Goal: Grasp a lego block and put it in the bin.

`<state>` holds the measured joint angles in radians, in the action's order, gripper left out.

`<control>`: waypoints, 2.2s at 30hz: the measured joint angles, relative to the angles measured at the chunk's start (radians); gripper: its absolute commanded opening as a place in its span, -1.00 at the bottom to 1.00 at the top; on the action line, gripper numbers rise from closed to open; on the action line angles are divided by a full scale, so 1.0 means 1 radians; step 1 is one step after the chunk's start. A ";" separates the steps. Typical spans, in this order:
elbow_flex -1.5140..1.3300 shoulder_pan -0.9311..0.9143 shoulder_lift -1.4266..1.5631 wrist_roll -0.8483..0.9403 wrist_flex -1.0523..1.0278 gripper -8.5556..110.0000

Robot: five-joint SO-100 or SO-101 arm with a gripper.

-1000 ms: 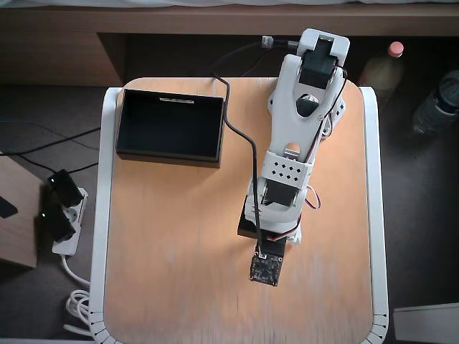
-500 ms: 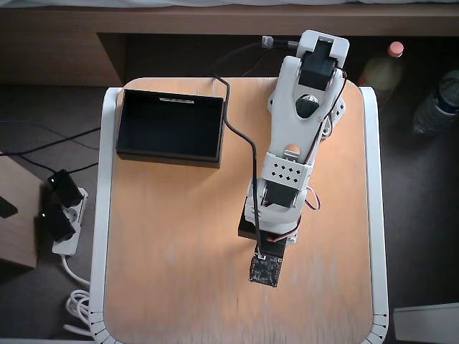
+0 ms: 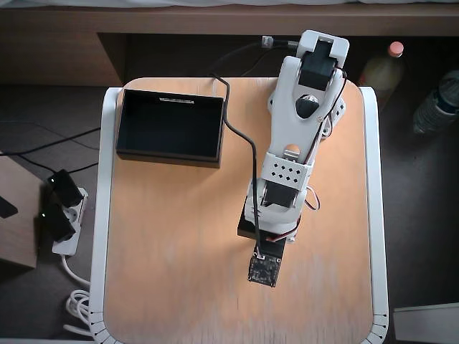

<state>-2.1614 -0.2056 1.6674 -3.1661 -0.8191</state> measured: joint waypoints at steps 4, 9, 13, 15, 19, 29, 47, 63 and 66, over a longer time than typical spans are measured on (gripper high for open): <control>0.000 -0.021 0.000 0.021 0.000 -0.85; 0.000 -0.066 0.025 0.026 -0.012 -0.85; 0.000 -0.115 0.074 0.028 -0.058 -0.85; 0.000 -0.144 0.103 0.025 -0.084 -0.85; 0.025 -0.210 0.152 0.005 -0.172 -0.85; 0.333 -0.440 0.172 -0.015 -0.601 -0.85; 0.456 -0.963 0.183 -0.084 -0.692 -0.85; 0.456 -1.144 0.178 -0.071 -0.574 -0.85; 0.456 -1.147 0.146 -0.054 -0.526 -0.85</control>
<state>-1.7058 -1.3530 1.8132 -3.2198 -1.3453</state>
